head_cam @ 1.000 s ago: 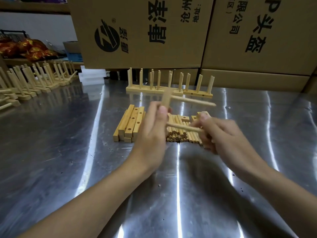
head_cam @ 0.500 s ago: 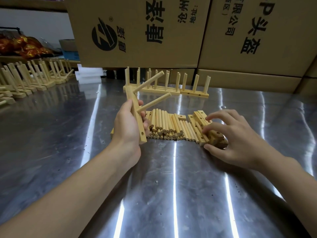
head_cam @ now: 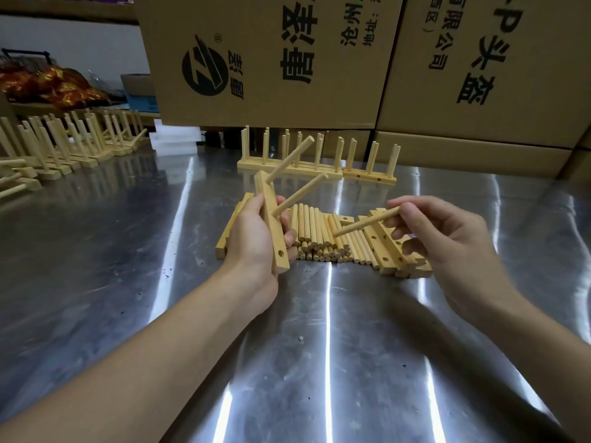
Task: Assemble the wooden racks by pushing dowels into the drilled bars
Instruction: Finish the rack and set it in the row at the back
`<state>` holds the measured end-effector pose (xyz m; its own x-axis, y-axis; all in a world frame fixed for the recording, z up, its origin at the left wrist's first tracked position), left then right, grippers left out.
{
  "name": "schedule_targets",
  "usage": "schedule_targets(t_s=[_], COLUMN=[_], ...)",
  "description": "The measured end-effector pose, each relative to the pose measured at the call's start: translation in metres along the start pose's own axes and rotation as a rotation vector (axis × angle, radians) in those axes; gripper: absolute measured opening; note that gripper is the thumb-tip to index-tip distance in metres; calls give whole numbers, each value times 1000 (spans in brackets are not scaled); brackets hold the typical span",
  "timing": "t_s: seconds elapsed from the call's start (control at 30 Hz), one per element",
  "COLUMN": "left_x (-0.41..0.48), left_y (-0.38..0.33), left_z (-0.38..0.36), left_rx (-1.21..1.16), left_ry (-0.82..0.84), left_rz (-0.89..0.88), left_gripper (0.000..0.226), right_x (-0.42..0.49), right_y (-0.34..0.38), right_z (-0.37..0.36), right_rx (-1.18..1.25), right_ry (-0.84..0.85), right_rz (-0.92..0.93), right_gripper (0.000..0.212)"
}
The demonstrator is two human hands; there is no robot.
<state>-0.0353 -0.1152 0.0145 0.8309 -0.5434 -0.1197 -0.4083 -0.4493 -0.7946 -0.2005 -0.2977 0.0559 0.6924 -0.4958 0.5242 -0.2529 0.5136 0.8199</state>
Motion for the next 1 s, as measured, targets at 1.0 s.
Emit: schedule_targets(t_s=[1.0], left_x=[-19], left_y=[31], left_z=[-25], left_rx=[-208], left_ry=[162], left_rz=[206], left_gripper=[32], right_x=[-38], right_y=[21], right_z=[-81], right_rx=[84], right_ry=[329], right_rz=[-62], right_gripper=[19])
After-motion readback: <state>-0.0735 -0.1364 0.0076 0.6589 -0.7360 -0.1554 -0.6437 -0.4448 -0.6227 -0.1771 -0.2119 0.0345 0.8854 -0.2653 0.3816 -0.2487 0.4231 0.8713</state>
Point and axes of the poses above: each hand's wrist, its own x-axis towards the middle knuckle, its own z-axis out of the back of the hand, y = z × x, the point moved 8 cm from there along x, towards the middle knuckle, and after that the axes turned 4 degrees about -x, right-handed, at the moved point
